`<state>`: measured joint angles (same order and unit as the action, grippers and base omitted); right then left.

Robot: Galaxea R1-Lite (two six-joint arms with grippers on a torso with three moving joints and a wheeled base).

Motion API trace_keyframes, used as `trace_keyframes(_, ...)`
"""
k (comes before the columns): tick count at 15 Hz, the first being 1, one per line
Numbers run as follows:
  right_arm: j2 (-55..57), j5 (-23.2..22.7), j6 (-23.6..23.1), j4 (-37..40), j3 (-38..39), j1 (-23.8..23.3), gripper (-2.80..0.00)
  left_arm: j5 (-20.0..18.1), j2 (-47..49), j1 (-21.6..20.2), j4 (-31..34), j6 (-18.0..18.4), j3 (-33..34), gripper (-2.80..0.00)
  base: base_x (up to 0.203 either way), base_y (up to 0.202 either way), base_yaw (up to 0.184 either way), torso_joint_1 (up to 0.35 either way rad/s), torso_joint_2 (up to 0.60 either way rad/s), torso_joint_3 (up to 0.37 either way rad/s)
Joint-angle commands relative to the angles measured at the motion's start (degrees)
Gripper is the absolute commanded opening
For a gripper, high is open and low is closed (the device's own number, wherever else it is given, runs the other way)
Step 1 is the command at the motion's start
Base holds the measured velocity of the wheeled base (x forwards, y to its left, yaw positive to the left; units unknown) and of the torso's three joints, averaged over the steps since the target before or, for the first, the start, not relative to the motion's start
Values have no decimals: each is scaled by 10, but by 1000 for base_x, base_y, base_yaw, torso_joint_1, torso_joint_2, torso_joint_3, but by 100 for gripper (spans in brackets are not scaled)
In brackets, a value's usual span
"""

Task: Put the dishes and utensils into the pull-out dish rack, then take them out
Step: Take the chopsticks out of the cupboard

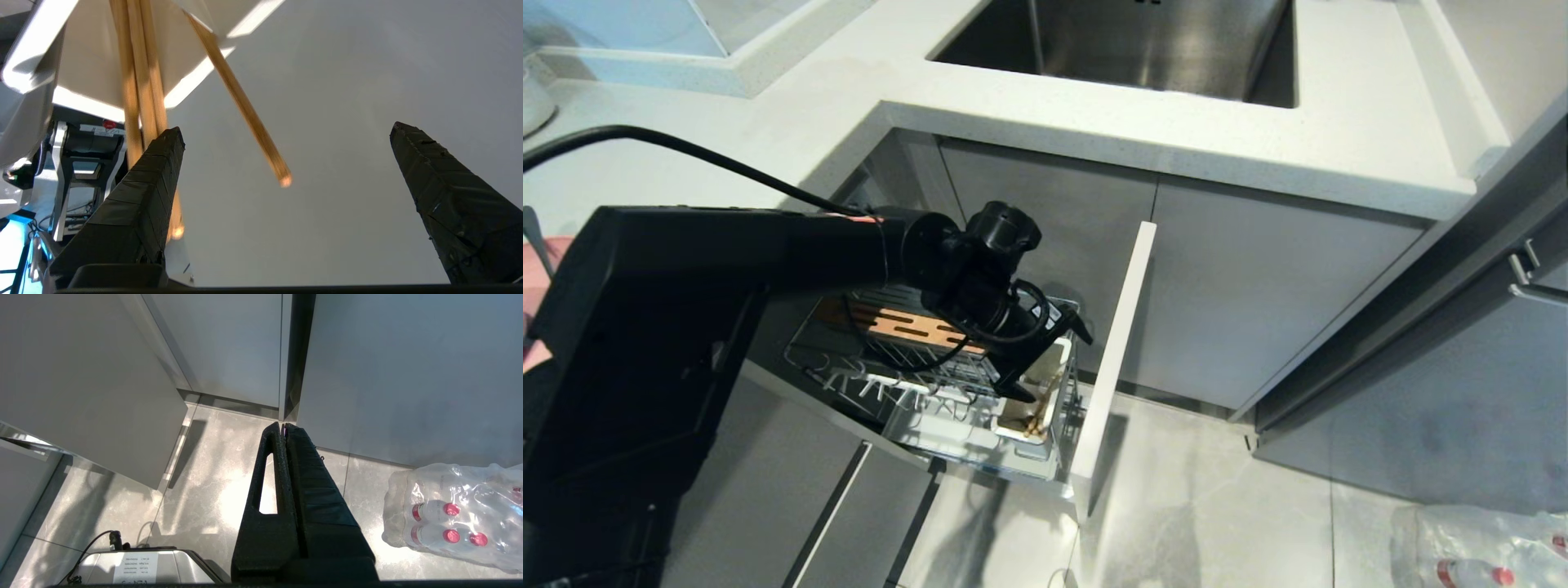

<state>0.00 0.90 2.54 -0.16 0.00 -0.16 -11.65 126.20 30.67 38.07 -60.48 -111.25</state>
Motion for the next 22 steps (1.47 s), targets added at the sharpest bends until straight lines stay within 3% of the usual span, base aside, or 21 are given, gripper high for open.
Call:
trace_keyframes(1, 0, 1, 0, 0, 0, 0, -280, 0, 17, -2, -2, -5, 0, 0, 0, 0, 0, 0, 0, 0)
trace_keyframes(9, 1, 0, 0, 0, 0, 0, -280, -31, 32, -16, -48, -13, -2, 0, 0, 0, 0, 0, 0, 0)
trace_keyframes(15, 0, 0, 0, 0, 0, 0, -280, -94, 33, -21, -55, -36, -2, 0, 0, 0, 0, 0, 0, 0)
trace_keyframes(22, 0, 0, 0, 0, 0, 0, -280, -107, 59, -21, -54, -41, -2, 0, 0, 0, 0, 0, 0, 0)
